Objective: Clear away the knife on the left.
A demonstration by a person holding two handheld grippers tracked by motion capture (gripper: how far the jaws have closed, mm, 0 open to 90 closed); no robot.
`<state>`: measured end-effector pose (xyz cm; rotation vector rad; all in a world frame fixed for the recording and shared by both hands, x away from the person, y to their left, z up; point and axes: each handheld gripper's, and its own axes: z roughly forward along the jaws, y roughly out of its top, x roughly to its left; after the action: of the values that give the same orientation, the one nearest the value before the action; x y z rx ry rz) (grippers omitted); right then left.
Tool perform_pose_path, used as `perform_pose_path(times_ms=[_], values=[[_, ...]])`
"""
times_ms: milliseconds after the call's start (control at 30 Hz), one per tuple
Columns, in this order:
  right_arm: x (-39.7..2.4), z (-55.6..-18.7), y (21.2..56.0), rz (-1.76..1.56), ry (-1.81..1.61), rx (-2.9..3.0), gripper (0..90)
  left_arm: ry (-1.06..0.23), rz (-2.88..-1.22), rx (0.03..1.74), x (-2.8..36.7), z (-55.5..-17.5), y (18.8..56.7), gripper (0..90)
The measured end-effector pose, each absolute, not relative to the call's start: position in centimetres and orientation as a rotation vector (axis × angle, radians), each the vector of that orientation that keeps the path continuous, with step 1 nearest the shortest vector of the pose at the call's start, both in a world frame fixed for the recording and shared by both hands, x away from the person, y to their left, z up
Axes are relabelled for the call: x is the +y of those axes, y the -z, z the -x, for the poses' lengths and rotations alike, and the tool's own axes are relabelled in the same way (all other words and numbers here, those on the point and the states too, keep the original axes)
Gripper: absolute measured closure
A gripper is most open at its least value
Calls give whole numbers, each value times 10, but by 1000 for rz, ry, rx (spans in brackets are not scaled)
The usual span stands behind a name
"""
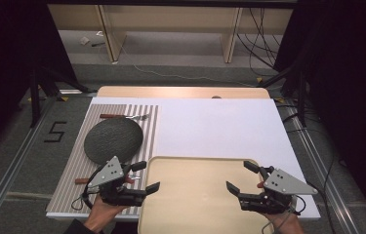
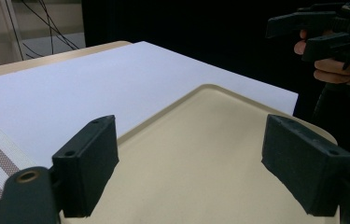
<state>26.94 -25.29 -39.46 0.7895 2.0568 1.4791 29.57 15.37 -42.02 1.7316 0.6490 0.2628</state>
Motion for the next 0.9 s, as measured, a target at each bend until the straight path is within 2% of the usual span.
perform_pose_path(times_ms=[900], values=[[-254,-270,395,-801,-1484,2056,201,-248,-1791,670,144,-303,421,181]])
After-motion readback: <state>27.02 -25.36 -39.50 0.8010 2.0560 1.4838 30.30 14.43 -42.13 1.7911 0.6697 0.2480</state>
